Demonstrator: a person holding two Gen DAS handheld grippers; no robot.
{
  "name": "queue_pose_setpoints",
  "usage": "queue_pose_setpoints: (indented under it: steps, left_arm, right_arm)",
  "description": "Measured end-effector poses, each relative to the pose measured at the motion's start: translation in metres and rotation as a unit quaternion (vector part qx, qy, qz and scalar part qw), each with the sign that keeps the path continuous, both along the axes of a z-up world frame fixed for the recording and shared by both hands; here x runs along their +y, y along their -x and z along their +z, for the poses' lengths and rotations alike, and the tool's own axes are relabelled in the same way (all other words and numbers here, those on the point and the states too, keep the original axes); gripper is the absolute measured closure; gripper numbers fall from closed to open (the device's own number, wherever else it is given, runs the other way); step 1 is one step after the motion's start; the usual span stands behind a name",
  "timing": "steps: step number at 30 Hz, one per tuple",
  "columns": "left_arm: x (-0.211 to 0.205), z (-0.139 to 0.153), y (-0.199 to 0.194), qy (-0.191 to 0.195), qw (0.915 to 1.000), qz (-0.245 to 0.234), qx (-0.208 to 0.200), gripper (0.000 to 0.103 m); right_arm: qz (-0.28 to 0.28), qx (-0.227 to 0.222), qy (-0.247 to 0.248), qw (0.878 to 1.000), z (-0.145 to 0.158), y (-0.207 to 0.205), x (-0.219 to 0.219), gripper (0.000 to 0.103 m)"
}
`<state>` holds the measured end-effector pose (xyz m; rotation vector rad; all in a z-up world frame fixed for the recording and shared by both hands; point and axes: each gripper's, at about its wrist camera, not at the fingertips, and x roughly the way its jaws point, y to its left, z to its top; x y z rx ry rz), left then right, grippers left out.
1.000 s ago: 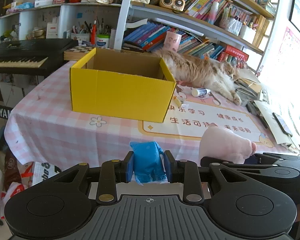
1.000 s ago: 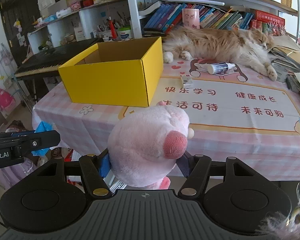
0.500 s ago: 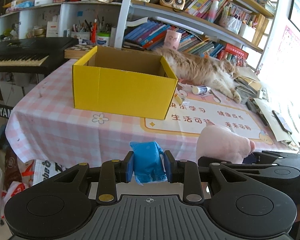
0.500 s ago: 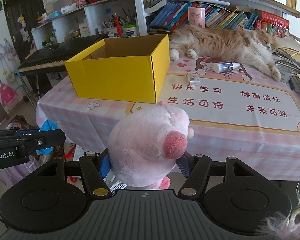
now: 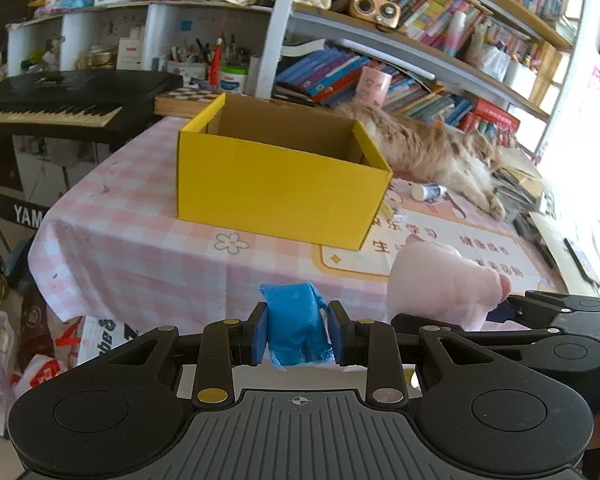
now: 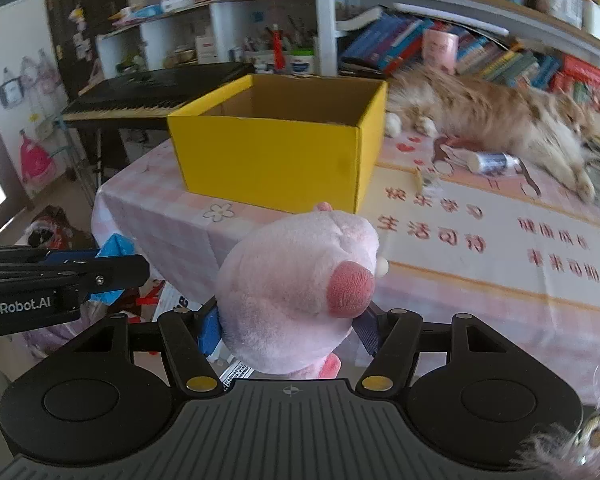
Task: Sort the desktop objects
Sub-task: 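Lower both tools into the yellow box and open them to drop cloth and plush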
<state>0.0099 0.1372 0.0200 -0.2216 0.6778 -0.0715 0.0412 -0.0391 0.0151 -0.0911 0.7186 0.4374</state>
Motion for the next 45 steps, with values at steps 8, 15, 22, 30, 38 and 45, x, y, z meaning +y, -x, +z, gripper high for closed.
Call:
queue_pose_setpoints:
  steps: [8, 15, 22, 30, 38, 45]
  left_arm:
    - [0.009, 0.007, -0.022, -0.006, 0.9988, 0.038, -0.029, 0.074]
    - [0.017, 0.021, -0.056, -0.022, 0.9953, 0.067, -0.067, 0.074]
    - [0.017, 0.034, -0.101, -0.034, 0.9906, 0.091, -0.095, 0.074]
    - [0.014, 0.041, -0.141, -0.048, 0.9886, 0.101, -0.101, 0.074]
    - [0.007, 0.035, -0.187, -0.073, 0.9920, 0.077, -0.068, 0.074]
    - [-0.008, 0.017, -0.217, -0.088, 0.9937, 0.062, -0.032, 0.074]
  right_arm:
    - [0.039, -0.036, 0.007, 0.999, 0.010, -0.031, 0.012, 0.041]
    - [0.058, -0.066, -0.014, 0.996, 0.031, -0.080, 0.016, 0.042]
    - [0.085, -0.095, -0.037, 0.991, 0.058, -0.132, 0.021, 0.041]
    - [0.112, -0.099, -0.025, 0.988, 0.060, -0.187, 0.026, 0.041]
    - [0.159, -0.068, 0.058, 0.983, 0.033, -0.247, 0.048, 0.041]
    - [0.219, -0.037, 0.135, 0.966, 0.008, -0.288, 0.066, 0.041]
